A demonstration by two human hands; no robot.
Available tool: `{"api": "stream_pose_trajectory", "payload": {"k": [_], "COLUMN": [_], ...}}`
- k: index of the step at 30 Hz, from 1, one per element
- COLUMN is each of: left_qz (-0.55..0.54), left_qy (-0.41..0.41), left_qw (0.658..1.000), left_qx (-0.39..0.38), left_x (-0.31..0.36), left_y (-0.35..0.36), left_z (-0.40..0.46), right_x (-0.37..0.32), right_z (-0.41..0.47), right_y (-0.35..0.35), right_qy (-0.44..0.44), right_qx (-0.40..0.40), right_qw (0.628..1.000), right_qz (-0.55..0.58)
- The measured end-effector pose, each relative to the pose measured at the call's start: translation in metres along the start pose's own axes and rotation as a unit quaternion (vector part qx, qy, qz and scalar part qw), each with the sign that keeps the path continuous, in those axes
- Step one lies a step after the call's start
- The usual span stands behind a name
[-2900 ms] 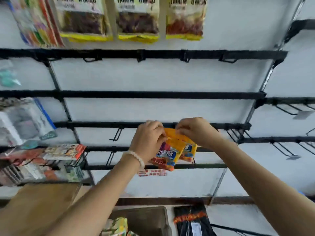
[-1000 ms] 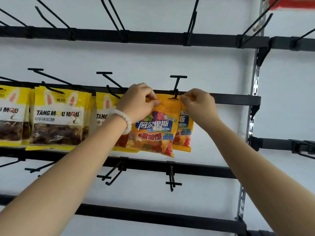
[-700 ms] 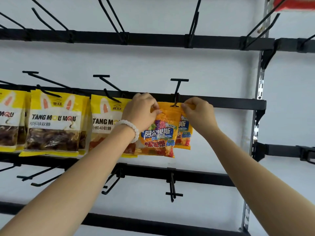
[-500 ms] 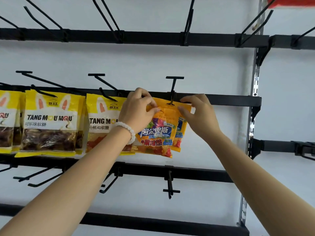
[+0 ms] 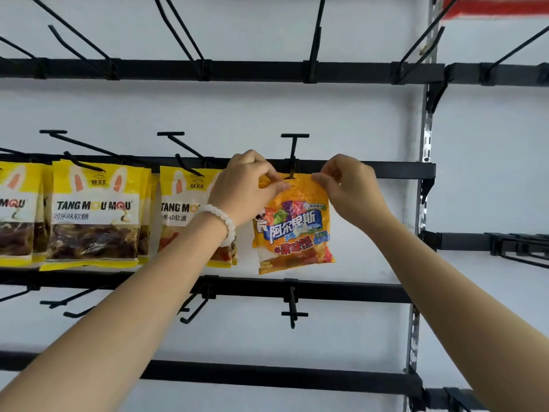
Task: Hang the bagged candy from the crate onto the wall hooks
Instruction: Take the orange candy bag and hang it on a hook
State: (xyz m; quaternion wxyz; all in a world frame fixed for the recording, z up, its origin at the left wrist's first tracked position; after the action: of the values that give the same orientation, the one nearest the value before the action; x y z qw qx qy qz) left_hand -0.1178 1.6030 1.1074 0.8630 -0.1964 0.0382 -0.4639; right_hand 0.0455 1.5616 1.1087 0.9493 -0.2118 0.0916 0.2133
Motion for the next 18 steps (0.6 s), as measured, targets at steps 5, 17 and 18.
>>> {"api": "stream_pose_trajectory", "payload": {"k": [5,17,18], "left_qz": [-0.013,-0.021,-0.018], "left_qy": [-0.024,0.027,0.033], "left_qw": [0.997,0.999,0.999], "left_qx": [-0.068,-0.009,-0.006], "left_x": [-0.006,0.016,0.019], "left_y": [0.001,-0.029,-0.031], "left_z": [0.0,0.007,0.008], "right_x": [-0.005,-0.015,-0.017], "right_z": [0.002,0.002,0.002], "right_y": [-0.004,-0.021,-0.024], "right_qy": [0.0,0.004,0.002], "right_qx": [0.007,-0.005,-0.002], "right_qw": [1.0,0.997,0.997], "right_qz": [0.0,0.076,0.082]}}
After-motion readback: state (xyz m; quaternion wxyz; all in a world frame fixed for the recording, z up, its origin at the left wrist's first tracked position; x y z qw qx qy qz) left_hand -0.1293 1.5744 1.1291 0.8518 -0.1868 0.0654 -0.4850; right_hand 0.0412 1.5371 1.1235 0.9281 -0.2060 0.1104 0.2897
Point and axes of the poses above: each hand's wrist, its own z-axis towards the middle knuckle, its own y-axis out of the palm, x = y × z, the point moved 7 cm from there along z, towards the middle knuckle, and after that the axes turned 4 degrees about -z, right-handed, at the moved point
